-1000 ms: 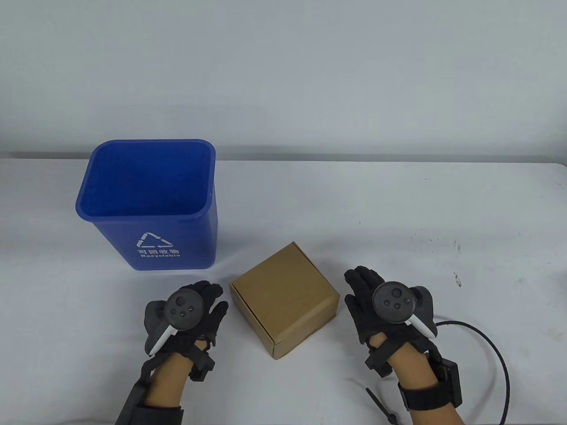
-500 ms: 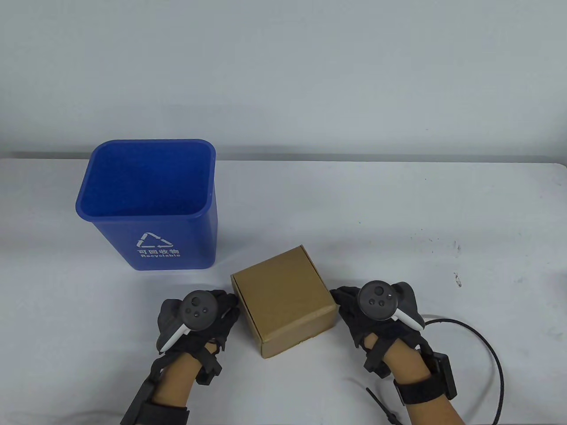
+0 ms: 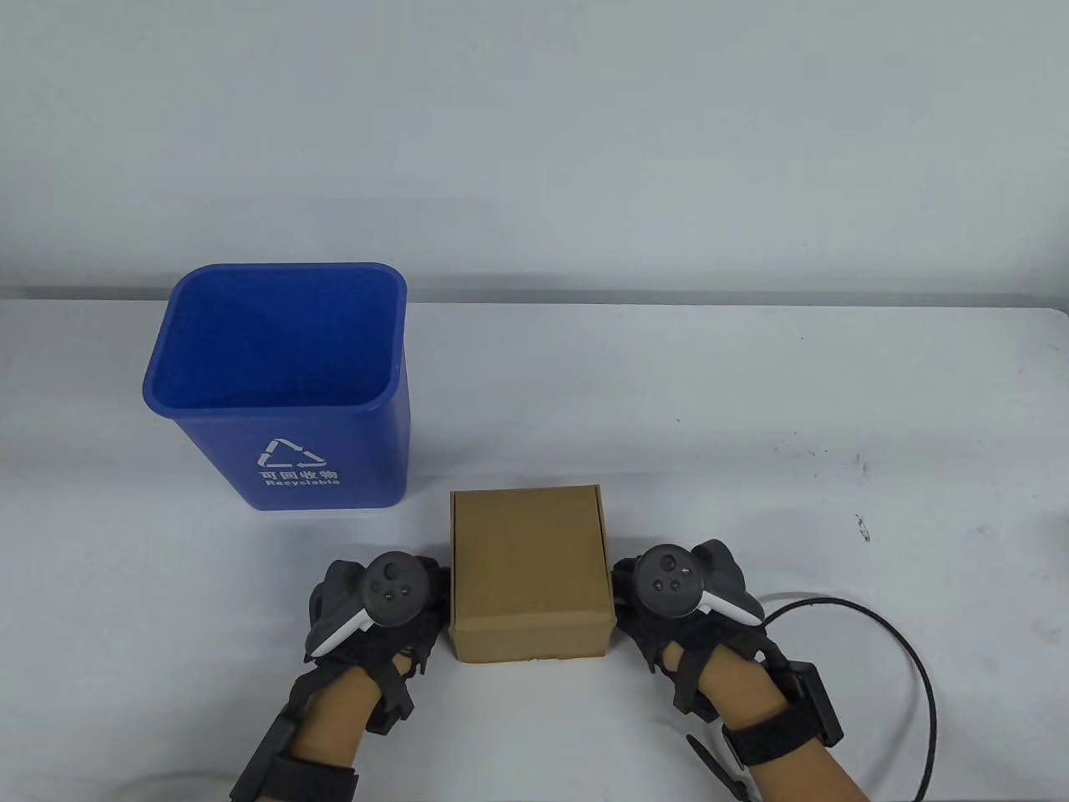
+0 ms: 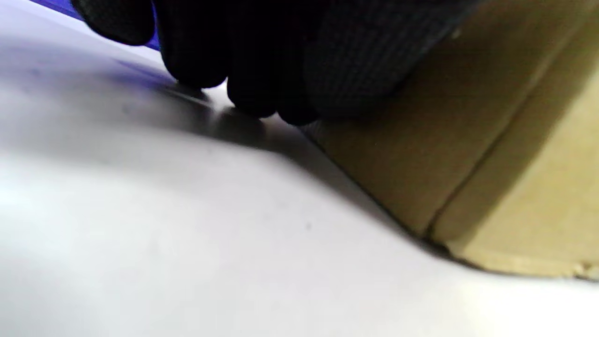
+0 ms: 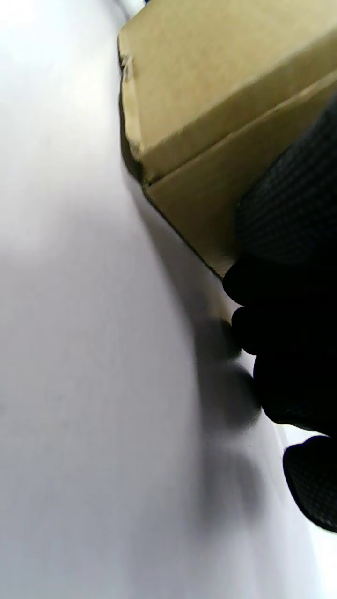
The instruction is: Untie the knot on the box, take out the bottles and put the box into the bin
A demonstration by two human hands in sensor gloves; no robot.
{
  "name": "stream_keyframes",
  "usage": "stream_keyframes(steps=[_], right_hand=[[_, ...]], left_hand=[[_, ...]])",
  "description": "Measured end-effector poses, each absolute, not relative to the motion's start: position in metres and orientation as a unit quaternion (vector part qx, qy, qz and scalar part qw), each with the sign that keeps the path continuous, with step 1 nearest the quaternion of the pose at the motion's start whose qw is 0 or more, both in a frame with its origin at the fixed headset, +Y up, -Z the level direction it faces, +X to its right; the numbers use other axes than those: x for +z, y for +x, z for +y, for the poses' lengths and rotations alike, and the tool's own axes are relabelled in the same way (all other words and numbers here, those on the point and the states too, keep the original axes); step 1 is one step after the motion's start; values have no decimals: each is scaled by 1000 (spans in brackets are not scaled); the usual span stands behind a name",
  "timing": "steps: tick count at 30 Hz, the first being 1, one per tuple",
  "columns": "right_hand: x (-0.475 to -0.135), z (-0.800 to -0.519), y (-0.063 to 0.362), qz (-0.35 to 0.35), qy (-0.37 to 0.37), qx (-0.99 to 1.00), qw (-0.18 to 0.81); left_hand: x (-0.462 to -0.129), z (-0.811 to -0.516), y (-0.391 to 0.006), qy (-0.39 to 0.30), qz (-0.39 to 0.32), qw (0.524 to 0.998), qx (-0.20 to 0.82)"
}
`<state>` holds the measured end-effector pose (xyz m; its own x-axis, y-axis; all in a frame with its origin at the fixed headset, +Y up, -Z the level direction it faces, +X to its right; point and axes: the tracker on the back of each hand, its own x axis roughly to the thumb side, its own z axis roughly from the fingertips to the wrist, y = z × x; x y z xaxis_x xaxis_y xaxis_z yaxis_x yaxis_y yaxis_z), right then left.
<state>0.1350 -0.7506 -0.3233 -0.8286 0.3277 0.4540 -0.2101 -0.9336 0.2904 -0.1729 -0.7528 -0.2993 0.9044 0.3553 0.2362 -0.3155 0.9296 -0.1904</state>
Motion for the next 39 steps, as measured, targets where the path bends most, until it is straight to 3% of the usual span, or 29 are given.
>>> stream_keyframes(steps=[7,22,39], right_hand=[[-320,-756,127,107,256,955,110],[-311,-750,121,98,286,948,95],[-297,-709,131,18,290,943,162]], left_hand=[[-297,-756,-169,-100,-148,971,161],[-291,-750,-171,-66,-171,971,154],[-275,-717,-179,19,-187,958,217]])
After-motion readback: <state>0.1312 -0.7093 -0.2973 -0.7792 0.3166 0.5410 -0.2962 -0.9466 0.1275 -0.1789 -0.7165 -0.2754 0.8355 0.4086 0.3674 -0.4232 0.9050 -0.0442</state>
